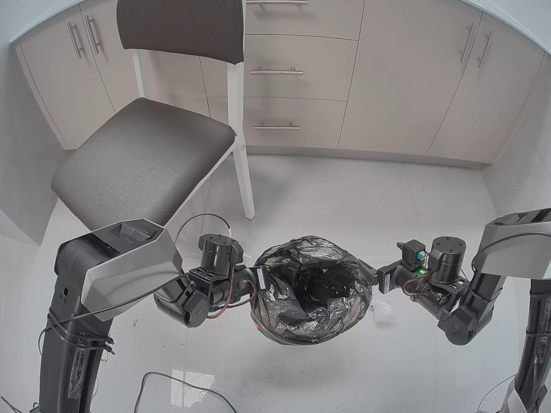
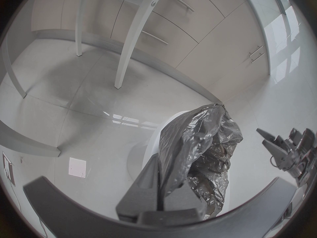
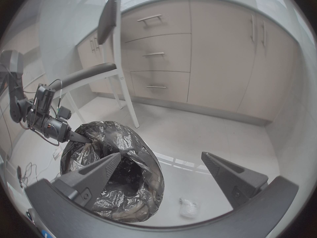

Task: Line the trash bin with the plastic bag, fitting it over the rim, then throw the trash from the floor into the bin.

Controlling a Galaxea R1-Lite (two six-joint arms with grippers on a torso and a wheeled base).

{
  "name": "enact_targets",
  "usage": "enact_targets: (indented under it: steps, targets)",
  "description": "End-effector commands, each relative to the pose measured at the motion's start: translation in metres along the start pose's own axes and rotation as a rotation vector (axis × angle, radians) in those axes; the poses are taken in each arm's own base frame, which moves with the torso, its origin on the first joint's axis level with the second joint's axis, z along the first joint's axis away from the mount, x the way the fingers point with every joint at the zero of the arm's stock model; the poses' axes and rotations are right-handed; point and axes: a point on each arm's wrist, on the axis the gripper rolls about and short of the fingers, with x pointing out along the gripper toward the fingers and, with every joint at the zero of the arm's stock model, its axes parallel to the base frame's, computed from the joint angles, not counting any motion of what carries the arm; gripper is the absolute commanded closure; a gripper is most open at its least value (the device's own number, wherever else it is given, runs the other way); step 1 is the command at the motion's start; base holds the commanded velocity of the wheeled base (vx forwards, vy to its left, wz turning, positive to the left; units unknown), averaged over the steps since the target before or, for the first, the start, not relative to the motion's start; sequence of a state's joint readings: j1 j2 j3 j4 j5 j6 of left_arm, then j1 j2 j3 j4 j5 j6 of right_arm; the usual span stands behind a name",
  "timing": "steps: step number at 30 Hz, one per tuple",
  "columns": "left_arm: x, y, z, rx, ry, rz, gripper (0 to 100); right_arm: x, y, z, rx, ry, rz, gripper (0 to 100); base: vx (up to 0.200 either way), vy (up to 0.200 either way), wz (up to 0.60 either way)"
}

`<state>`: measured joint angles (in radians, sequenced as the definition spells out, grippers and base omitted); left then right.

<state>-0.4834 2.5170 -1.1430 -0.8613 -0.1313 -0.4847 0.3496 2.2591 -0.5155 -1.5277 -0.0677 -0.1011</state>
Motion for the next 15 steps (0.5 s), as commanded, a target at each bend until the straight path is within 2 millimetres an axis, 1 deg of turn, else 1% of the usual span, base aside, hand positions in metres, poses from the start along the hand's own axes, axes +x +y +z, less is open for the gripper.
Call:
enact_targets:
  steps: [1, 2, 3, 6, 11, 15]
  targets:
    - [-0.002, 0.000, -0.002, 0.003, -0.006, -0.005, 100, -0.004, 0.011, 0.034, -0.072, -0.073, 0.014, 0, 0.000, 0.000, 0.00]
    - [-0.002, 0.000, -0.002, 0.003, -0.006, -0.005, 100, -0.004, 0.011, 0.034, -0.072, -0.073, 0.014, 0, 0.000, 0.000, 0.00]
    - [-0.003, 0.000, -0.004, 0.006, -0.001, -0.002, 100, 0.008, 0.024, 0.046, -0.078, -0.068, 0.016, 0, 0.000, 0.000, 0.00]
    - [-0.003, 0.001, -0.006, 0.005, 0.008, -0.003, 100, 0.023, 0.035, 0.055, -0.088, -0.036, 0.038, 0, 0.000, 0.000, 0.00]
    - [-0.003, 0.002, -0.006, 0.004, 0.007, -0.002, 100, 0.054, 0.048, 0.049, -0.105, 0.043, 0.035, 0, 0.000, 0.000, 0.00]
    - [-0.003, 0.002, -0.006, 0.006, 0.007, -0.002, 100, 0.070, 0.049, 0.040, -0.117, 0.096, 0.023, 0, 0.000, 0.000, 0.00]
